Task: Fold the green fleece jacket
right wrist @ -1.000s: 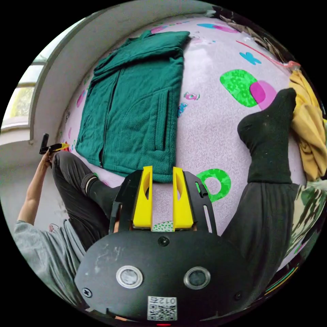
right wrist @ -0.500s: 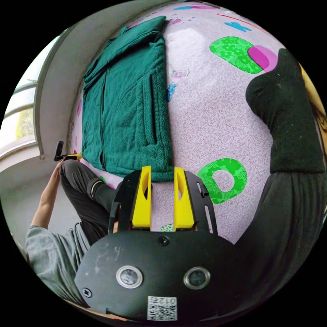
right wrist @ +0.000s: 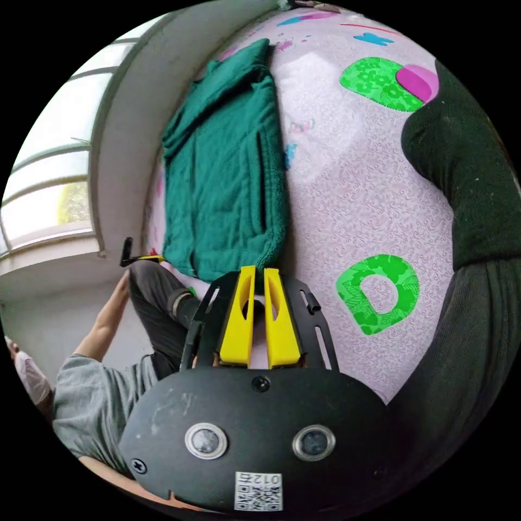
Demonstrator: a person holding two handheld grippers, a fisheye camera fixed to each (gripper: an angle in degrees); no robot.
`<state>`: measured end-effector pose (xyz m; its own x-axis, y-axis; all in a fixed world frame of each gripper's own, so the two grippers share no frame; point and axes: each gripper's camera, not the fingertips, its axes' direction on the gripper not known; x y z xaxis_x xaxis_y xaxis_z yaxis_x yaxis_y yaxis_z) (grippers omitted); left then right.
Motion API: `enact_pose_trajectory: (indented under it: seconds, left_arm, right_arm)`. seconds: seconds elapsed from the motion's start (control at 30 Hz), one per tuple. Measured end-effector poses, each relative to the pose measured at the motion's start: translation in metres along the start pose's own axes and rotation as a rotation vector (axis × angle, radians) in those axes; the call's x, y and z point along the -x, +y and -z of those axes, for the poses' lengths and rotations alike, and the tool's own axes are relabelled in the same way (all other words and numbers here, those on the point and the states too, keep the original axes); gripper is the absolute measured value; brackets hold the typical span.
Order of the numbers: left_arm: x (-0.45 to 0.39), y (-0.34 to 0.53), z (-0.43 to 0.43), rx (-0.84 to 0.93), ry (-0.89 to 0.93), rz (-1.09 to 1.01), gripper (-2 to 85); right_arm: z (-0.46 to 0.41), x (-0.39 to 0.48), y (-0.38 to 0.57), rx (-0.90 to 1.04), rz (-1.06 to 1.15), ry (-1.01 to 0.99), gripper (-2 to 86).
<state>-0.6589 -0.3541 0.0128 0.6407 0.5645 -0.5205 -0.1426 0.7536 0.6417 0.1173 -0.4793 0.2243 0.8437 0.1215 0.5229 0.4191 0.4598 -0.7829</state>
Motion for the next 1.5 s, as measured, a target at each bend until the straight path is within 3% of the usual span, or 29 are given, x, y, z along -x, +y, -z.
enact_pose_trajectory:
  seconds: [0.17, 0.27, 0.53, 0.93, 1.27, 1.5]
  left_arm:
    - [-0.028, 0.024, 0.064, -0.229, 0.086, -0.084, 5.1]
    - [-0.051, 0.047, 0.107, -0.395, 0.162, -0.137, 4.8]
    - [-0.09, 0.162, 0.158, -0.619, 0.229, -0.204, 3.7]
    - [-0.099, 0.326, 0.133, -0.891, 0.408, -0.171, 2.7]
    - [-0.076, 0.255, 0.137, -0.882, 0.428, -0.073, 2.9]
    - [-0.066, 0.133, 0.18, -0.884, 0.361, -0.039, 3.8]
  right_arm:
    - [0.059, 0.004, 0.015, -0.231, 0.091, -0.355, -0.5]
    - [0.089, 0.013, 0.025, -0.322, 0.164, -0.446, -0.7]
    - [0.149, 0.008, 0.07, -0.451, 0.257, -0.583, -0.8]
    - [0.211, -0.018, 0.177, -0.581, 0.315, -0.684, -0.9]
    - [0.216, -0.033, 0.123, -0.648, 0.21, -0.663, -0.7]
    - [0.239, -0.007, 0.017, -0.665, 0.208, -0.547, -0.7]
